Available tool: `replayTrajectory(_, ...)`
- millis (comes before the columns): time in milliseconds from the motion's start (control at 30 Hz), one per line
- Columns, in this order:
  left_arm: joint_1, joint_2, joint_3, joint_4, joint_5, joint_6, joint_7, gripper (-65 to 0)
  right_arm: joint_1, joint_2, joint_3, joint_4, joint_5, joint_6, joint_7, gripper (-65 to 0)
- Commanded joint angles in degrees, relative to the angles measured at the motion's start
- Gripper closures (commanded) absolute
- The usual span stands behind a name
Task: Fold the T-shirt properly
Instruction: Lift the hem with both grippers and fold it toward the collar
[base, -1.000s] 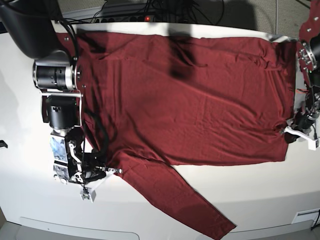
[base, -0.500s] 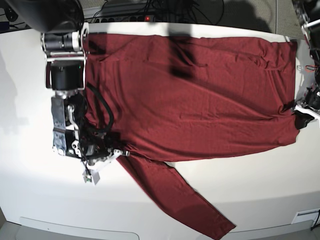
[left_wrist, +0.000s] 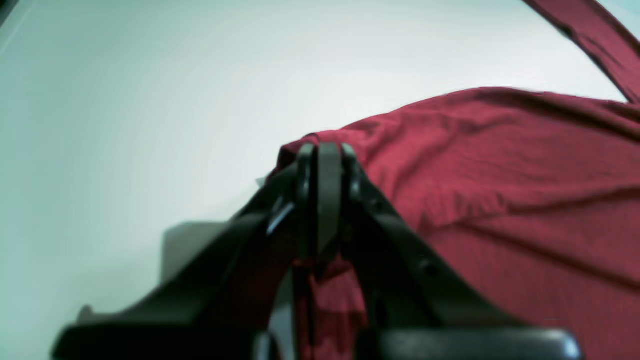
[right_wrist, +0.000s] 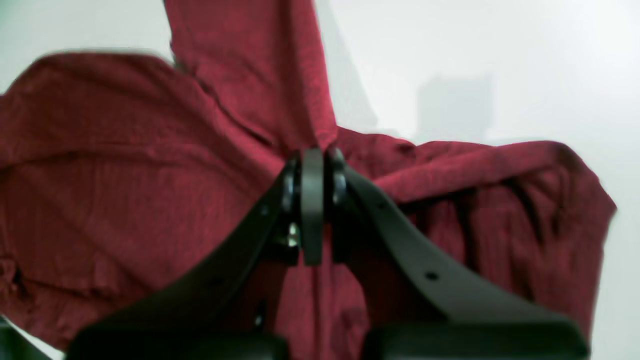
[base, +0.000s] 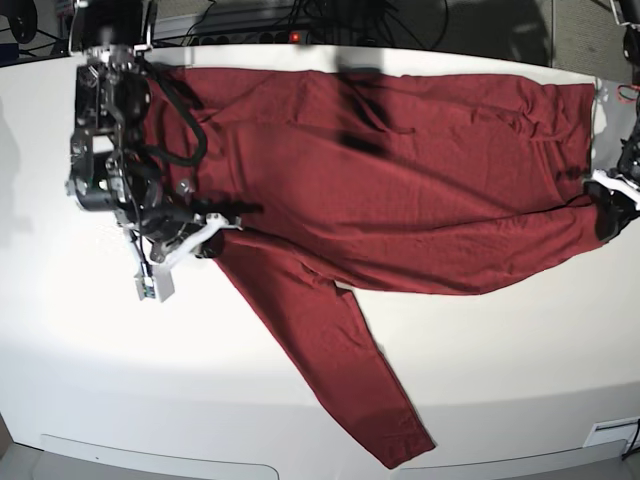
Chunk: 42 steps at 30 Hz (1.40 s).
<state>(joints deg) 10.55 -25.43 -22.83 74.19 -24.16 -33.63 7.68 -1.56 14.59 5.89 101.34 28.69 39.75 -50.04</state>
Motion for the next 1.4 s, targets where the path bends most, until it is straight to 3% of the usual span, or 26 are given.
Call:
replayTrajectory(0, 0.57, -1.29, -0.42, 1.66, -0.98, -0.22, -1.62, 0.0, -0.42, 0.5, 1.44, 2.16, 0.57, 0.25, 0.83, 0.0)
replayTrajectory(400, 11.45, -1.27, -6.23, 7.65, -0.92, -0.26, -1.66, 0.0, -13.11, 0.5, 14.45, 6.1, 6.93, 0.25, 0.61, 0.0)
replayTrajectory(733, 15.23, -1.25, -6.75, 7.72, -0.96, -0.28, -1.22, 0.0, -20.55, 0.5, 19.67, 7.87, 7.52, 0.25, 0.72, 0.0)
replayTrajectory(1033, 15.96, -1.29, -6.78, 7.72, -0.76, -0.26, 0.22, 0.0, -21.0, 0.48, 19.65, 7.85, 7.3, 0.25, 0.57, 0.0)
replayTrajectory(1067, 15.96, -1.29, -6.78, 7.72, -0.79, -0.26, 0.2, 0.0, -21.0, 0.5, 19.65, 7.85, 7.32, 0.25, 0.59, -1.3)
replayTrajectory(1167, 15.93, -1.29, -6.78, 7.72, -0.76, -0.26, 0.07, -18.0, -20.81, 0.5, 19.65, 7.85, 7.5, 0.25, 1.07, -21.8)
replayTrajectory(1233, 15.85, -1.31, -6.78, 7.72, -0.79, -0.26, -0.44, -24.5, -20.04, 0.5, 19.63, 7.85, 7.85, 0.25, 1.14, -31.2)
replayTrajectory(1367, 15.23, -1.31, -6.78, 7.72, -0.79, -0.24, -0.39, -25.0, -17.14, 0.48, 19.45, 7.85, 8.0, 0.25, 1.14, -34.5)
